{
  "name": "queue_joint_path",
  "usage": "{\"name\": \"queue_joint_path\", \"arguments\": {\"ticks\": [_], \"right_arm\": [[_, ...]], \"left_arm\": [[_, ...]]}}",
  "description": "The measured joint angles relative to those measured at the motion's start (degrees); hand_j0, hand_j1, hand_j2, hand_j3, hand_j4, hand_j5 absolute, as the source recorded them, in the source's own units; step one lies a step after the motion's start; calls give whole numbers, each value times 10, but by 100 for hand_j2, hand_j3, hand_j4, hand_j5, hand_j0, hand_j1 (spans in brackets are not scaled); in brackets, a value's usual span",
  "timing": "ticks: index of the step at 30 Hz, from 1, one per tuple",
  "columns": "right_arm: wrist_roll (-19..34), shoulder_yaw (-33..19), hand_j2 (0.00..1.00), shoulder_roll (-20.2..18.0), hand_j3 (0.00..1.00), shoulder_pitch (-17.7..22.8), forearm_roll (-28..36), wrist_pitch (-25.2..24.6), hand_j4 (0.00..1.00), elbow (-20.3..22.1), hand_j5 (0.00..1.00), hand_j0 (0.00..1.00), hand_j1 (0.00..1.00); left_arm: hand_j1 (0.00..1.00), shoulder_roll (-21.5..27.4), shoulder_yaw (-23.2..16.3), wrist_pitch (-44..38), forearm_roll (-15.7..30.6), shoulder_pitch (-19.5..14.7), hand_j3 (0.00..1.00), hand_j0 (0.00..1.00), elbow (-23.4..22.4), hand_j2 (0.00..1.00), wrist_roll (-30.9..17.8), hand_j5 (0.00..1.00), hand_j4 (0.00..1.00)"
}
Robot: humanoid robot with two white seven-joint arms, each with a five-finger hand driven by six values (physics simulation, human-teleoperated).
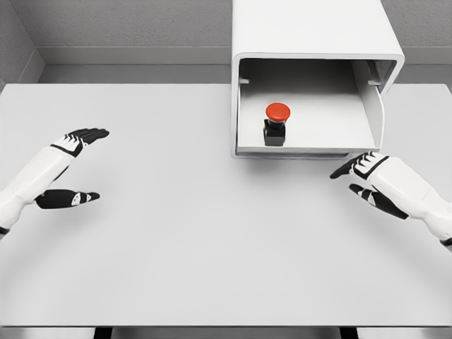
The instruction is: Slide open multi-storey tabletop storage cabinets and put open load switch and slide close multi-storey tabletop storage cabinets
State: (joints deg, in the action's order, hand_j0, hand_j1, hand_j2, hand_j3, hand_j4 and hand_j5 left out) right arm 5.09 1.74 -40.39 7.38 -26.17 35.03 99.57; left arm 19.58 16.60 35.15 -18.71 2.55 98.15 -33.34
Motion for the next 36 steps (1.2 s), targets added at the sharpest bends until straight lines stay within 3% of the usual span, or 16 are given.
{"name": "queue_joint_path", "arguments": {"ticks": [17, 31, 36], "right_arm": [[21, 45, 61, 14, 61, -84, -3, 0, 61, -63, 61, 61, 61], [21, 51, 61, 17, 61, -125, 1, 0, 61, -77, 61, 61, 61], [20, 51, 61, 15, 61, -119, 1, 0, 61, -81, 61, 61, 61]], "left_arm": [[100, -1, 0, 0, 1, 6, 100, 100, 20, 100, 0, 100, 100], [100, -4, 0, 0, 0, 10, 100, 100, 28, 100, 0, 100, 100], [100, -5, 0, 0, 0, 17, 100, 100, 31, 100, 0, 100, 100]]}}
